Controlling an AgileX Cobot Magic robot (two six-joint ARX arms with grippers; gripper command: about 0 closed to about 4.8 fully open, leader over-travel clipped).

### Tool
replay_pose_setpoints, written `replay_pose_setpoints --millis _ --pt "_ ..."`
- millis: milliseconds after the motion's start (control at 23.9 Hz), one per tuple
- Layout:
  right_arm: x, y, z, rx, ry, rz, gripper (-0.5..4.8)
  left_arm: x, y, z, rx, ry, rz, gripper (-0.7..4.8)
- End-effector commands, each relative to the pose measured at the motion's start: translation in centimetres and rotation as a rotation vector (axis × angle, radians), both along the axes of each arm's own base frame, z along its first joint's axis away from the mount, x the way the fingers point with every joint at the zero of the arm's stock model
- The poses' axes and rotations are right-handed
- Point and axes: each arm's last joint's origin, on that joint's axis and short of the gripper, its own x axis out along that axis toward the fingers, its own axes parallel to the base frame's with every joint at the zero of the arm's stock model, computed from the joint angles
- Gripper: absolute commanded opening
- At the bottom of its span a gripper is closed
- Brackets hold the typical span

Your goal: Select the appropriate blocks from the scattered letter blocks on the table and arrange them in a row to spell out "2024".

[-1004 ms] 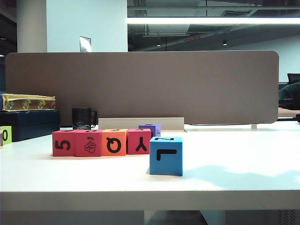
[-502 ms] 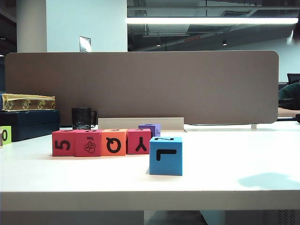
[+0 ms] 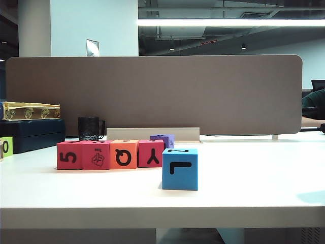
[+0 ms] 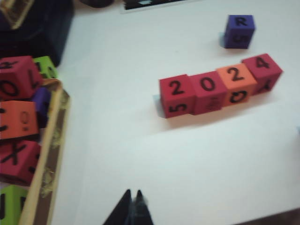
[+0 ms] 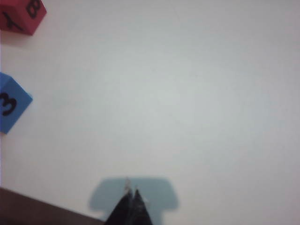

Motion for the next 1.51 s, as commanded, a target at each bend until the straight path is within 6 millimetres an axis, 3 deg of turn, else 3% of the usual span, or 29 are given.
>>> replay_pose_setpoints --millis 42,544,586,670,837,879,1004,1507 --pt "0.0 0.0 0.1 0.005 -0.001 -0.002 -0.01 0.0 0.0 0.1 -0.01 -0.001 -0.007 -0.05" --pt "0.0 0.0 0.1 0.004 -0.001 -0.002 -0.01 -0.1 0.0 0.1 0.012 -0.01 -0.011 -0.05" --pt "0.0 0.0 0.1 0.004 -0.001 -0.002 -0.01 0.0 0.2 0.2 0.039 -0.059 0.018 -0.05" --pt "0.0 0.0 0.1 0.004 -0.001 -0.002 -0.01 0.8 0.6 -0.4 -0.067 -0.203 0.113 -0.05" --pt "0.0 0.0 0.1 0.004 -0.002 -0.002 -0.01 2.1 1.8 -4.4 -0.197 -0.444 0.244 -0.05" --pt "0.0 0.0 0.1 0.004 -0.002 -0.002 -0.01 2.1 2.2 -6.1 -0.203 -0.448 0.276 -0.05" --pt "0.0 0.0 0.1 0.004 -0.002 -0.002 -0.01 1.8 2.7 -8.8 -0.197 -0.438 0.33 -0.05" --pt "0.0 0.0 0.1 0.004 -0.002 -0.002 -0.01 1.6 2.0 -13.3 -0.221 -0.37 0.239 -0.05"
